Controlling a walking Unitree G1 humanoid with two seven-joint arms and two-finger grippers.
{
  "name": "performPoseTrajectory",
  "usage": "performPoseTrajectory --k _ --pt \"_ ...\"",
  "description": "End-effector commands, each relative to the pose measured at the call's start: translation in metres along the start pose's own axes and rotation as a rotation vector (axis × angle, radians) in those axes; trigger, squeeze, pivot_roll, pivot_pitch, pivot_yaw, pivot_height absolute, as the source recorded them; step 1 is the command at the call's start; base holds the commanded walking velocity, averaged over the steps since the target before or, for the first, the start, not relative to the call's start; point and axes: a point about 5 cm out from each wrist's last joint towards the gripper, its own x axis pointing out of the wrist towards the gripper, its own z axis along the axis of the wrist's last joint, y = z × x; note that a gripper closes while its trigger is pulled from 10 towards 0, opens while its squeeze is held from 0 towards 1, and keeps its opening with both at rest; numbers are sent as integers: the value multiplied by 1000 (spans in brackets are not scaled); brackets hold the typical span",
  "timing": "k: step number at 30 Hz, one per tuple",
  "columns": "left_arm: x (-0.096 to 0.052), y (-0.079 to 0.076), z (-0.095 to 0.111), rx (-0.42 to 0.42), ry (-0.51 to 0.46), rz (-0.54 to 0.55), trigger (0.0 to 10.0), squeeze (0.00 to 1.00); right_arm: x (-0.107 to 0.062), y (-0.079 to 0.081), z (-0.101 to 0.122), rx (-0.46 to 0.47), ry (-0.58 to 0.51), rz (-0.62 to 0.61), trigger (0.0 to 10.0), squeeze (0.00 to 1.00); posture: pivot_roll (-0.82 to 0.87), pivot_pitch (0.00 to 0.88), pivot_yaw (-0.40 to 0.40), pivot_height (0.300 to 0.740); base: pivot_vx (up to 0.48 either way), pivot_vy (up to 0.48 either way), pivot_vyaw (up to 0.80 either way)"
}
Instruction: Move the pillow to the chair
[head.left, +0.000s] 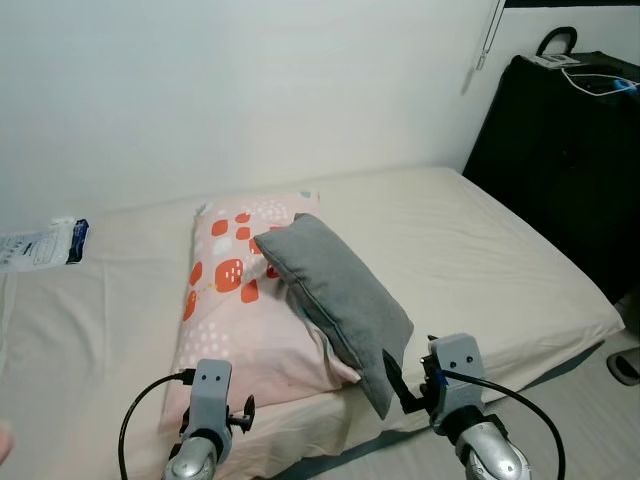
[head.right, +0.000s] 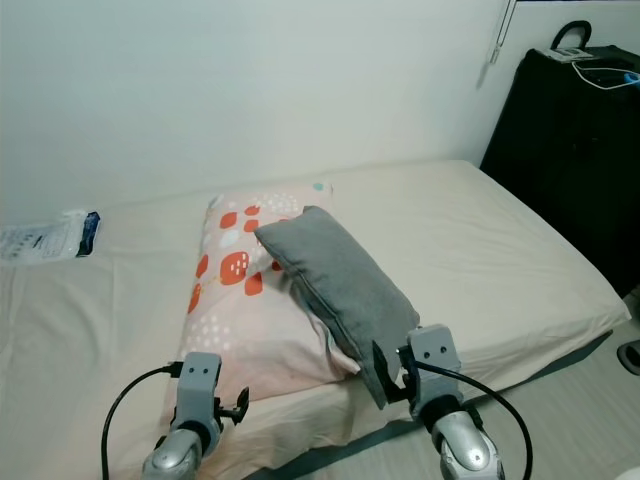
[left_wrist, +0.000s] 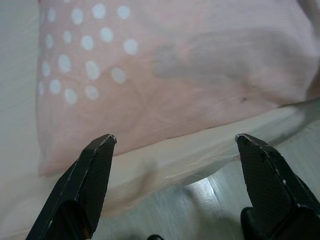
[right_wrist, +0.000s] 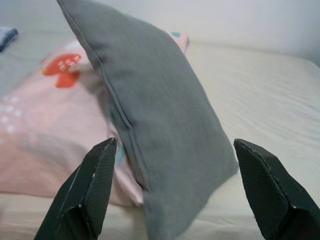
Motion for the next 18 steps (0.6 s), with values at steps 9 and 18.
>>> performPoseTrajectory --k 9,18 --pt "0 6 2 20 5 3 10000 0 33 17 67 104 -88 56 10000 0 51 0 -42 740 0 0 0" --pt "3 11 7 27 5 6 10000 0 112 6 97 12 -10 -23 10000 0 48 0 -23 740 0 0 0"
